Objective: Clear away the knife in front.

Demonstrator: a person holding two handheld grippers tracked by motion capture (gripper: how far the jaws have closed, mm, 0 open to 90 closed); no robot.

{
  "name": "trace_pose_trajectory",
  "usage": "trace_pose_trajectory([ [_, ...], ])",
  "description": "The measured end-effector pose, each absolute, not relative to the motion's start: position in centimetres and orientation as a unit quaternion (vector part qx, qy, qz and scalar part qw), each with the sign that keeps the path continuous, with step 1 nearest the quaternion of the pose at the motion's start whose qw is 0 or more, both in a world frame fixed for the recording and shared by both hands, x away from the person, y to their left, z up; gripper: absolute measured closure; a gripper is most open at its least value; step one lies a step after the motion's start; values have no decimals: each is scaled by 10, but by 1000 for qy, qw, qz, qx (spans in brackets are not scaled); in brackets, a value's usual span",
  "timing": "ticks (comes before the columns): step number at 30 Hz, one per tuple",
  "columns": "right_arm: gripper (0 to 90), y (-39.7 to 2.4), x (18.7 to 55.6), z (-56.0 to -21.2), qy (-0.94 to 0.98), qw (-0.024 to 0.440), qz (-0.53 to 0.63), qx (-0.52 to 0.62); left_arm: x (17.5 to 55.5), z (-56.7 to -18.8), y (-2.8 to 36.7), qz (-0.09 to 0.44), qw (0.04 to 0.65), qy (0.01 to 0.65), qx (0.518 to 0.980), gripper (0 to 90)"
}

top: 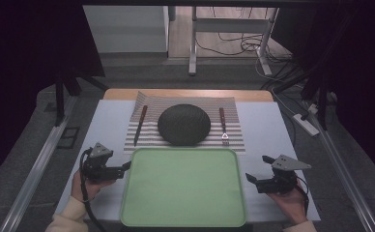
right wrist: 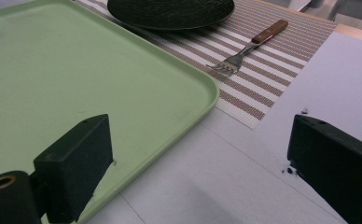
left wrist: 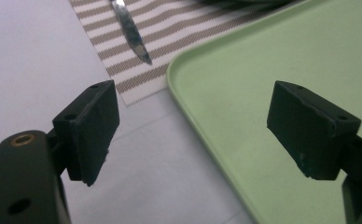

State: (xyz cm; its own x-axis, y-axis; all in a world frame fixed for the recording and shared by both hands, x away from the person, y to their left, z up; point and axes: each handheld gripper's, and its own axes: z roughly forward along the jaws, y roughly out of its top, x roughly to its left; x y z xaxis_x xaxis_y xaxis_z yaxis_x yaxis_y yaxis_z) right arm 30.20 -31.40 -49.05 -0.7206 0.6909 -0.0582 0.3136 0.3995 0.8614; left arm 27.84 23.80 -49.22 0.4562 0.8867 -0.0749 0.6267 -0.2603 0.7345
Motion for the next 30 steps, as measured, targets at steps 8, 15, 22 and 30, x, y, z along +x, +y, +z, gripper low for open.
trace_pose_trajectory([
  [8, 73, -313, 303, -492, 810, 203, 453, 312, 295, -482, 239, 190, 362, 489, 770, 182],
  [15, 73, -313, 304, -492, 811, 204, 450, 312, 311, -477, 235, 191, 365, 483, 772, 183],
  [22, 74, -313, 304, -493, 813, 203, 448, 311, 322, -475, 229, 191, 361, 475, 780, 184],
  [30, 74, -313, 305, -494, 816, 204, 443, 310, 342, -474, 221, 191, 357, 467, 786, 188],
])
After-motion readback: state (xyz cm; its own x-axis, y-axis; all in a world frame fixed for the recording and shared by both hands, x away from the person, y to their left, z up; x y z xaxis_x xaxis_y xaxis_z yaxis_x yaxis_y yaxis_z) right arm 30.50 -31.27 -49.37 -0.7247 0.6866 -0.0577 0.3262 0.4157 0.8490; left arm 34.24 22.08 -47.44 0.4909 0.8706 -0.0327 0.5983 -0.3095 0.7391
